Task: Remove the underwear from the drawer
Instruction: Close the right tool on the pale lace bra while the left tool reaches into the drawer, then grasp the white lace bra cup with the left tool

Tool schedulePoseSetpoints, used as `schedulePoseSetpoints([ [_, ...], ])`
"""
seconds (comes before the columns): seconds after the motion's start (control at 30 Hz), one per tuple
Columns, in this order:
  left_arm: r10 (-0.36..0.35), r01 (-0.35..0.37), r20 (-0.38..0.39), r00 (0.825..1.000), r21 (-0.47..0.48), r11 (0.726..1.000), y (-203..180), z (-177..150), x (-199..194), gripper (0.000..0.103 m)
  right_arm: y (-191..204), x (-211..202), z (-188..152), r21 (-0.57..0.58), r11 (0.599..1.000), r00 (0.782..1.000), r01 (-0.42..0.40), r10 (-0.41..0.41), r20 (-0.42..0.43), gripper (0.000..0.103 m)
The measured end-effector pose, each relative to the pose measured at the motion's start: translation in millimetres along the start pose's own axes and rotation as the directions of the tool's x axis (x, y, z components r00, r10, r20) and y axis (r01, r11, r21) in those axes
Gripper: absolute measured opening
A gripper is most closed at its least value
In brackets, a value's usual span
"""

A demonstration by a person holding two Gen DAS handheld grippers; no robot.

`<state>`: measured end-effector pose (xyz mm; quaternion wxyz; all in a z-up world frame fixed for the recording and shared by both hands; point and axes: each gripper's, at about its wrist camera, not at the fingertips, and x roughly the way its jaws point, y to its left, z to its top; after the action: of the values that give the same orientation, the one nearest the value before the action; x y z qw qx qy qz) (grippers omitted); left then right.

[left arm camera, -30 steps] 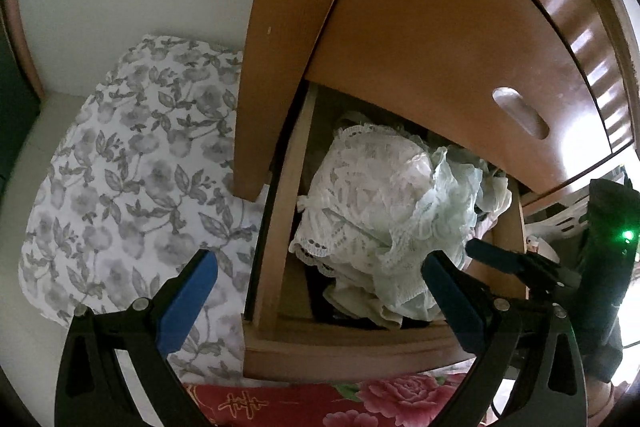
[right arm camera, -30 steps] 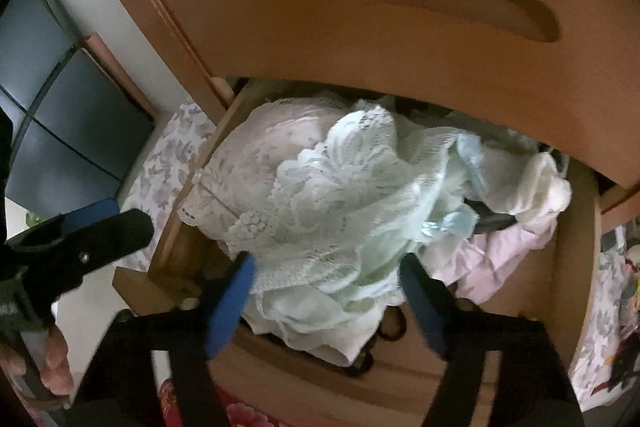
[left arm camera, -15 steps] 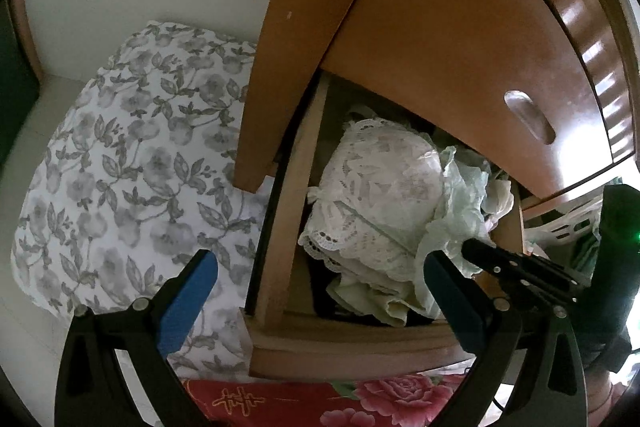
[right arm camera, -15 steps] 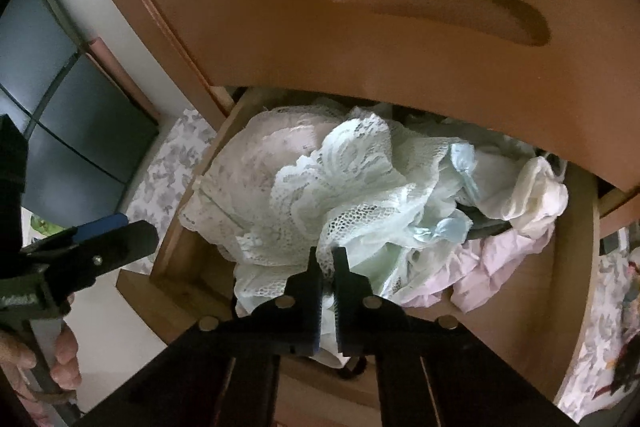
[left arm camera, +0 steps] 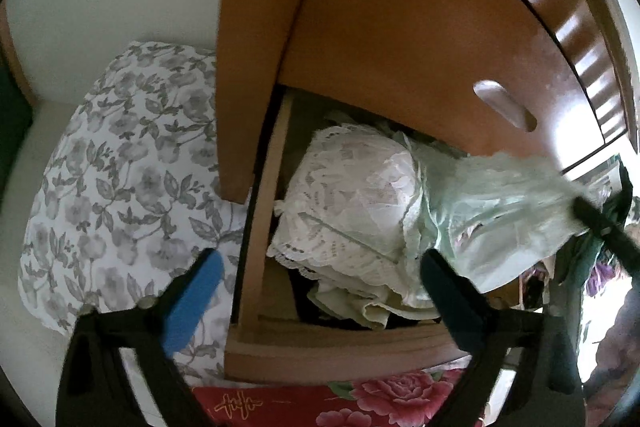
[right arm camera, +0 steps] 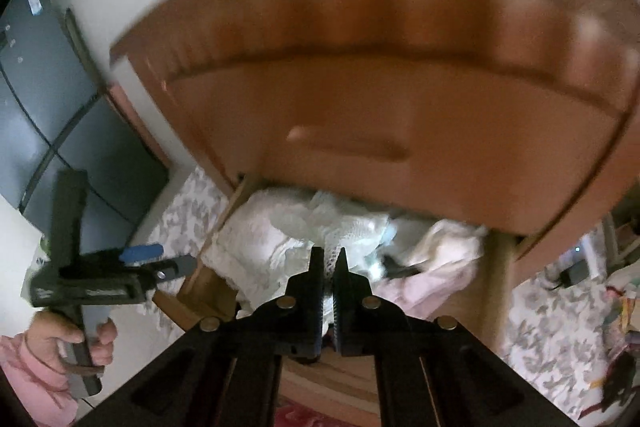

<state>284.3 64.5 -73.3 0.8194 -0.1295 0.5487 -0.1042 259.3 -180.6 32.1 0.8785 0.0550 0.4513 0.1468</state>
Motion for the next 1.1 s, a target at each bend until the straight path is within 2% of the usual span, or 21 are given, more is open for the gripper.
schedulePoseSetpoints([
  [0.1,0.001,-0.001,-0.035,0.999,-0.002,1.0,-3.1,3.5,8.4,0.086,-11.0,-25.7,2.5,-0.009,1.0,0.999,0.026,-0.025,0.039,0.004],
  [0.23,-0.007,0.003,-0.102,0.995,-0.04,0.999,-4.4,4.8,22.2,0.086,-22.8,-35.9,-0.5,-0.014,0.999,0.998,0.053,-0.052,0.038,0.004],
  [0.4,-0.056,0.04,-0.171,0.984,-0.097,0.995,-6.1,4.6,37.7,0.083,-35.8,-31.7,-6.9,0.009,0.999,0.999,0.048,-0.048,0.019,0.004],
  [0.53,-0.054,0.031,-0.219,0.974,-0.108,0.994,-8.8,4.4,49.9,0.083,-36.8,-26.8,-10.4,0.011,0.999,0.999,0.035,-0.035,0.018,0.004],
  [0.63,-0.066,0.025,-0.252,0.965,-0.165,0.986,-5.0,4.7,58.1,0.083,-36.6,-24.0,-13.3,0.004,1.0,0.999,0.028,-0.028,0.017,0.004],
  [0.97,-0.14,0.056,-0.27,0.953,-0.296,0.954,9.1,9.5,80.3,0.082,-39.3,-20.7,-16.0,0.001,1.0,1.0,0.012,-0.012,0.017,0.004],
  [1.1,-0.142,0.055,-0.271,0.952,-0.306,0.95,8.6,11.7,83.2,0.083,-41.9,-17.9,-18.4,0.004,1.0,1.0,0.008,-0.008,0.011,0.004],
])
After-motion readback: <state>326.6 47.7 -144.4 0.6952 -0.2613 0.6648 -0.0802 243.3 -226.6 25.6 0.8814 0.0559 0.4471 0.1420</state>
